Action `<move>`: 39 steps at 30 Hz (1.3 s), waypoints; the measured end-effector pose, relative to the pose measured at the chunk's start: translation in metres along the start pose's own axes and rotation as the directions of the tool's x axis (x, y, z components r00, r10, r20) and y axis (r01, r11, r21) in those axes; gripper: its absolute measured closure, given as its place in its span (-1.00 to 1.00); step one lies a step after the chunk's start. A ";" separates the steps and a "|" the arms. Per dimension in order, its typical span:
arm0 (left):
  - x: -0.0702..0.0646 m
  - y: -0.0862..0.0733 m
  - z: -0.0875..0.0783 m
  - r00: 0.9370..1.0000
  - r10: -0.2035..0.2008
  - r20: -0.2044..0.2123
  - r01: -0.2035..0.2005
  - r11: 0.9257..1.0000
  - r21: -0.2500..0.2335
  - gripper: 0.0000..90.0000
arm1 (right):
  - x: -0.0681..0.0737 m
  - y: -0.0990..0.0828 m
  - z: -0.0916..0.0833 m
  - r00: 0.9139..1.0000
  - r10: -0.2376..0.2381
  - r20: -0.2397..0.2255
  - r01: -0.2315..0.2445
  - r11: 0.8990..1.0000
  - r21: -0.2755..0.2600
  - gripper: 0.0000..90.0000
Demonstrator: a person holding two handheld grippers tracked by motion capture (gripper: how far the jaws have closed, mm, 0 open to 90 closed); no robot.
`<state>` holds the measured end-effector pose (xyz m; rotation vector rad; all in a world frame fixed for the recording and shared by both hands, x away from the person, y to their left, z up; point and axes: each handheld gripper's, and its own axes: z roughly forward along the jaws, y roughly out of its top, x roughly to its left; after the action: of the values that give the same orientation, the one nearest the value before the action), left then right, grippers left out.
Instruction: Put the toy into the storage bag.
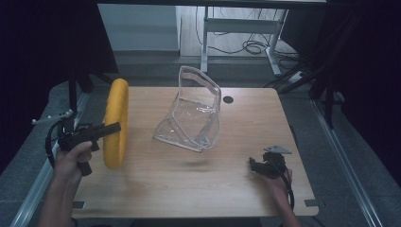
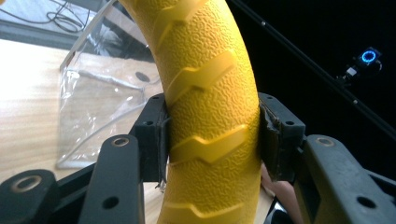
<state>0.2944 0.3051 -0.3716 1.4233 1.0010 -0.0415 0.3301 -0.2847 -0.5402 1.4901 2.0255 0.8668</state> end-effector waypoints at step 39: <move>-0.054 0.002 0.058 0.999 0.052 -0.014 -0.054 0.973 -0.226 0.12 | 0.000 0.000 0.000 1.000 0.000 -0.001 0.000 1.000 -0.001 -0.56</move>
<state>0.2944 0.2293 -0.3480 1.2407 0.9421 0.1144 0.3300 -0.2848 -0.5401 1.4900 2.0258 0.8686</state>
